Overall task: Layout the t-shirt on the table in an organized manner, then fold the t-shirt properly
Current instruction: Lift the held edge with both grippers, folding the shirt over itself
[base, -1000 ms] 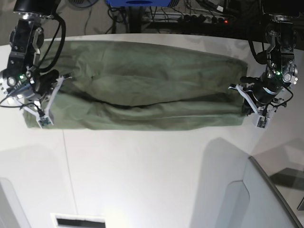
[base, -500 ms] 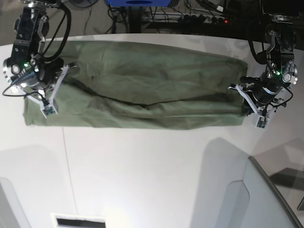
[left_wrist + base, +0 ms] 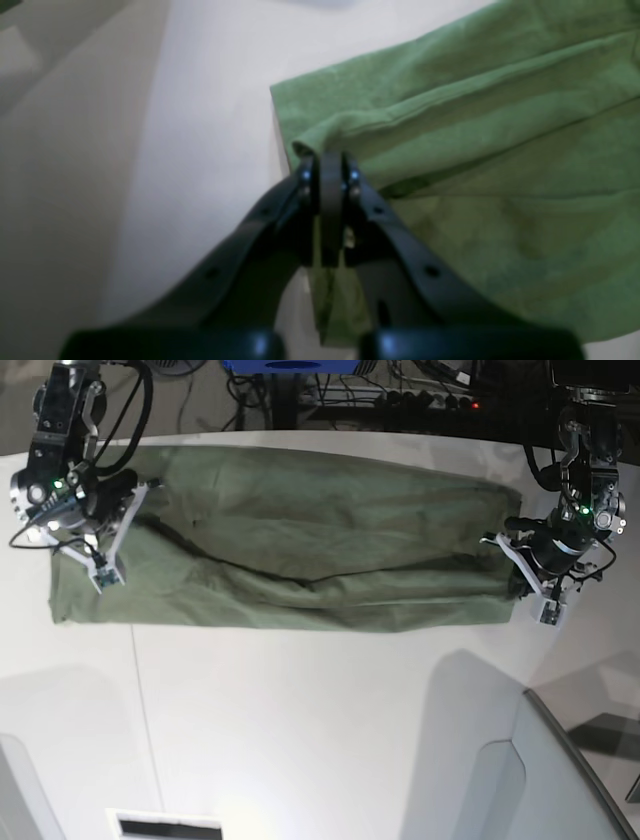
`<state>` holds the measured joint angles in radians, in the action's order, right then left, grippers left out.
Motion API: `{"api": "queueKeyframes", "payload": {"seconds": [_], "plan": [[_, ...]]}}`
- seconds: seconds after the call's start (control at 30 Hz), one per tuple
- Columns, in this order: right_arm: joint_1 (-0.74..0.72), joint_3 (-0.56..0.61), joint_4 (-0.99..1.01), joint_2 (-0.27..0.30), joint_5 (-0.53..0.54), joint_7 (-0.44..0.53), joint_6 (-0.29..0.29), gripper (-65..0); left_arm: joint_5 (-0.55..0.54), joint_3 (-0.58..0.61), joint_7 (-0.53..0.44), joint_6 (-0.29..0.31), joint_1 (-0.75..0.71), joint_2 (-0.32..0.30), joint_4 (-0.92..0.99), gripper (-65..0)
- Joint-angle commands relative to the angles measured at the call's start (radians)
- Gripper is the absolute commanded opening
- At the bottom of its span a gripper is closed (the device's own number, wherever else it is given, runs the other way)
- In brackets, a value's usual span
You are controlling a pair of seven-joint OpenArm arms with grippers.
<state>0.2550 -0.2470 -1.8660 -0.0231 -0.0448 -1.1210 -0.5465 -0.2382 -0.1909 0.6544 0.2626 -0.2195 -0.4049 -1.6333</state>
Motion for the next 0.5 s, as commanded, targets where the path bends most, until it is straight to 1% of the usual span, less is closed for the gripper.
{"api": "queueKeyframes", "payload": {"seconds": [0.0,0.1,0.47], "plan": [[-0.006,-0.002,-0.022,-0.002,0.003,0.008,0.003,-65.0,-0.002,-0.008,-0.018,-0.004,0.009,-0.016,-0.015,-65.0],[0.008,-0.002,-0.022,-0.016,-0.002,0.014,0.003,-65.0,-0.002,-0.009,-0.018,-0.004,0.009,-0.016,-0.015,-65.0],[0.02,-0.002,-0.03,-0.018,-0.002,0.017,0.003,-65.0,-0.002,-0.009,-0.018,-0.004,0.007,-0.016,-0.025,-65.0]]}}
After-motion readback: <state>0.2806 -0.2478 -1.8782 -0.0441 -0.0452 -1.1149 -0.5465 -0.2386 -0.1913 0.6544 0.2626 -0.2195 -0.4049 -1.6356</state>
